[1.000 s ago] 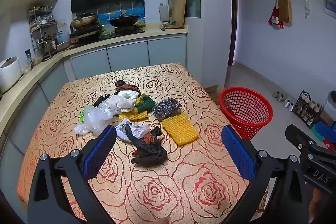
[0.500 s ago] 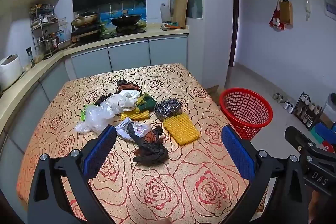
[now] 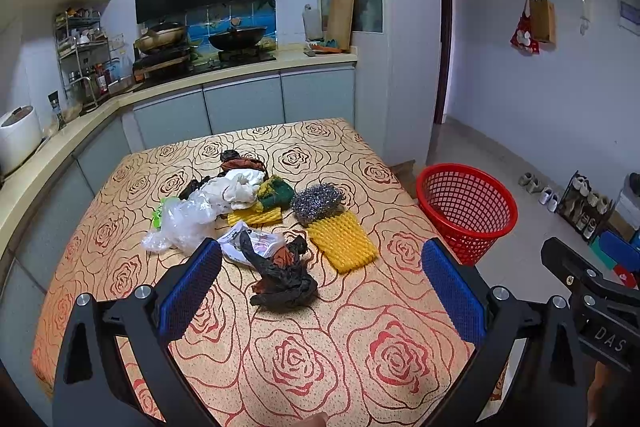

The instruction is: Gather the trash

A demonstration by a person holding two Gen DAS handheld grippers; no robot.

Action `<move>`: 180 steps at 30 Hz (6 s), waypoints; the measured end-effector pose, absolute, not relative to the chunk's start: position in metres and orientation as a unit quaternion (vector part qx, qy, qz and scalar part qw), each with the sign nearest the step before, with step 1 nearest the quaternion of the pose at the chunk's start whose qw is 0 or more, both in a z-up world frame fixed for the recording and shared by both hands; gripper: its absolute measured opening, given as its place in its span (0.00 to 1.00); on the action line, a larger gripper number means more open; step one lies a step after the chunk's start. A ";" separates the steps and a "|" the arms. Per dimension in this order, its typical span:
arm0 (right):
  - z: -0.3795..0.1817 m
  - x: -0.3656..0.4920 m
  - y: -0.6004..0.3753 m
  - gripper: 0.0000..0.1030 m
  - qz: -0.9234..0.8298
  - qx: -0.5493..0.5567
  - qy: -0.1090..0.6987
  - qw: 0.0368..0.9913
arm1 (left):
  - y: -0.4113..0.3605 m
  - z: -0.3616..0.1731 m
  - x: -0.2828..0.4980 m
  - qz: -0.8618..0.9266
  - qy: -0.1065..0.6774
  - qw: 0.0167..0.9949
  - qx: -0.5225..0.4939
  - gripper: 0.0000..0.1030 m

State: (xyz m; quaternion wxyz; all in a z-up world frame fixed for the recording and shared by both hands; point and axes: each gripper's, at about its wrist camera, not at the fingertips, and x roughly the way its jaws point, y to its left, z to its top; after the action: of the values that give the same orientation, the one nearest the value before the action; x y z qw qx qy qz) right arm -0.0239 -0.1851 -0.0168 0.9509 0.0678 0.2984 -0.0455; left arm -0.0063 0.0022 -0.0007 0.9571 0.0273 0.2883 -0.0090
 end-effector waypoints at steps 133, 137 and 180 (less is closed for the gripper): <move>-0.105 0.096 -0.103 0.94 0.106 -0.049 0.421 0.899 | 0.200 -0.073 0.116 0.060 0.394 0.916 -0.032 0.15; -0.101 0.117 -0.094 0.94 0.133 -0.048 0.422 0.895 | 0.197 -0.061 0.104 0.068 0.380 0.922 -0.024 0.15; -0.070 0.113 -0.134 0.15 0.141 0.005 0.391 0.910 | 0.123 -0.014 0.098 0.018 0.329 0.944 0.001 0.15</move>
State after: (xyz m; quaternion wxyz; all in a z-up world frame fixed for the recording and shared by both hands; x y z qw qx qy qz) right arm 0.1132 -0.1335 -0.0701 0.9096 0.0050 0.3910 0.1408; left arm 0.0984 0.1232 -0.0139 0.9443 0.0008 0.3287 0.0180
